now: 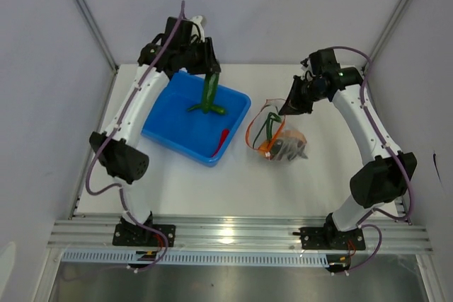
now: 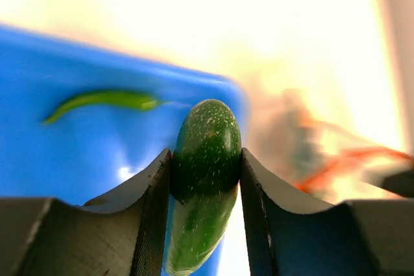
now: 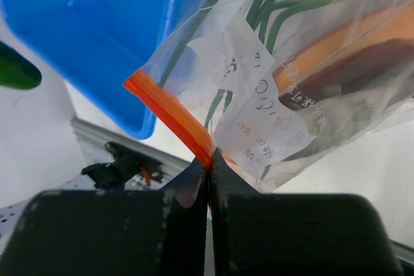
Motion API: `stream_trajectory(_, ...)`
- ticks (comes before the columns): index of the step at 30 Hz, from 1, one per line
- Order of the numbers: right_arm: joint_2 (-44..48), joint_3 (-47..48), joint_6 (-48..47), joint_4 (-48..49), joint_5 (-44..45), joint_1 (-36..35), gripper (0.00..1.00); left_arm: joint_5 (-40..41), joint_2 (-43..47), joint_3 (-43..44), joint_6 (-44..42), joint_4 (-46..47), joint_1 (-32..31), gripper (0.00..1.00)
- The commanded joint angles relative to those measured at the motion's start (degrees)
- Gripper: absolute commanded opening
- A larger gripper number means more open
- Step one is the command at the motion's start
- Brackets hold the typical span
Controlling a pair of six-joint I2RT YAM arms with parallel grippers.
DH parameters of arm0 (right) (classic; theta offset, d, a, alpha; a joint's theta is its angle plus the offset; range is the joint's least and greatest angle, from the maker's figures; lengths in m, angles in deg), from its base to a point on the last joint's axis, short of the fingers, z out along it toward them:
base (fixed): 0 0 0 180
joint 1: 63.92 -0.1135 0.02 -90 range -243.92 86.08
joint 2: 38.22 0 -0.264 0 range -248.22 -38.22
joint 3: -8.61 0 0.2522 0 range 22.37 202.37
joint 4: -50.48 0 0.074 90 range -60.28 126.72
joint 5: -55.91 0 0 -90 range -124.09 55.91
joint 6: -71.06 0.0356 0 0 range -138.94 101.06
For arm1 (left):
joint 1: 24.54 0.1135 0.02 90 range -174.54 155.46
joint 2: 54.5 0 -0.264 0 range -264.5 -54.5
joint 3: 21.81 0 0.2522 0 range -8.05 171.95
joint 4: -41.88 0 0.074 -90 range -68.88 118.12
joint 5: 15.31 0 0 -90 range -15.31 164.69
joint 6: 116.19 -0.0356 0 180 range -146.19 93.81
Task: Place the food in the zip-top bag and seal the zipper
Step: Pick up the fake vegetable from the bin, then place the fake vegetable in the zipper food storage bag.
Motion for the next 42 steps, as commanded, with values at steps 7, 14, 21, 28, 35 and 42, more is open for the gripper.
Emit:
stream_trajectory(7,-3.56,7.01,3.23,-2.77,-20.65,0.96,0.00,-37.32,14.57,-13.69,14.36,33.90,-2.76,0.00)
stream_trajectory(14,-2.95,6.13,6.83,-2.08,-32.52,2.90,0.00,-42.48,19.85,-25.14,14.94,52.85,-7.24,0.01)
stream_trajectory(21,-0.93,2.71,11.75,1.27,-39.65,3.08,0.00,-45.02,25.47,-37.15,11.85,67.93,-8.65,0.02)
stream_trajectory(28,1.89,-1.16,14.39,3.55,-42.91,3.08,0.00,-45.82,25.75,-41.92,7.10,77.97,-10.67,0.07)
stream_trajectory(35,3.12,-1.51,15.36,3.02,-43.34,3.08,0.00,-47.67,21.45,-41.13,7.19,84.13,-11.91,0.09)
stream_trajectory(42,5.14,-4.93,21.68,10.40,-45.89,3.17,0.00,-46.97,18.19,-44.46,6.84,90.20,-11.99,0.13)
